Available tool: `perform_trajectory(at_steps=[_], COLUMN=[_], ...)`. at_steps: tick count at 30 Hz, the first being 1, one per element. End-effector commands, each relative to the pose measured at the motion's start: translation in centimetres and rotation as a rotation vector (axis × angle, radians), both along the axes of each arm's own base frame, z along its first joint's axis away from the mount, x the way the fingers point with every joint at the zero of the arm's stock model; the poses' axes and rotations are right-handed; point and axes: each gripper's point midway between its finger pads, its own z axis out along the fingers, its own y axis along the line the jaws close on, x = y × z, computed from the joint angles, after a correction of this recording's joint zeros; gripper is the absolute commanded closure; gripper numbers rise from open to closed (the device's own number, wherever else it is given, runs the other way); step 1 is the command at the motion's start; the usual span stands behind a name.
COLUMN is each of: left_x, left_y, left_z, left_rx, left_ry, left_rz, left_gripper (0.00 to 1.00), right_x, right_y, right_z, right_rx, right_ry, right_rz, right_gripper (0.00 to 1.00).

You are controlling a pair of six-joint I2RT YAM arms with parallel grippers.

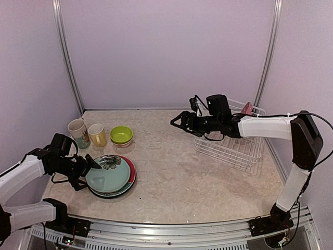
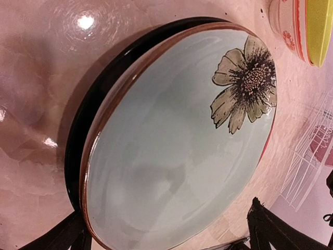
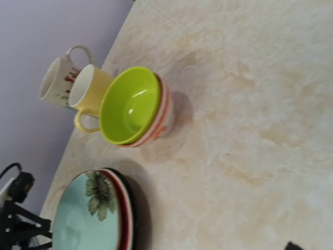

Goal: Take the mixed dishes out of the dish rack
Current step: Place the plate on the plate.

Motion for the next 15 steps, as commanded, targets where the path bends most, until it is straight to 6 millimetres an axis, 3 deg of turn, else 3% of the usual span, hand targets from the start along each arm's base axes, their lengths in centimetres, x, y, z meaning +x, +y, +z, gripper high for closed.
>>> perform_trajectory(at_steps=[1,9,12,15], left_x=[0.2,0.2,0.7,1.7], left_y=[1.5,3.0,3.3,3.6], left_z=[0.6,2.2,3.5,6.0], left_rx=[0.072,0.137,0.158,0.189], left_ry=[0.002,-0.019,-0.077,-0.179], left_rz=[0.046,0.11,0.105,0.082], left_gripper=[0.01,0.01,0.01,0.01], right_x=[0.6,1.6,1.8,1.5], right_y=[-1.8,-5.0,-6.0,-6.8], right_z=[1.7,2.2,3.8,5.7], right_rx=[-0.067,-0.239,-0.242,-0.212], right_ry=[-0.059,-0.083,-0.121,-0.199], right_rz=[-0.037,-0.174,-0.222,-0.239], right_gripper=[0.03,0.0,0.0,0.0])
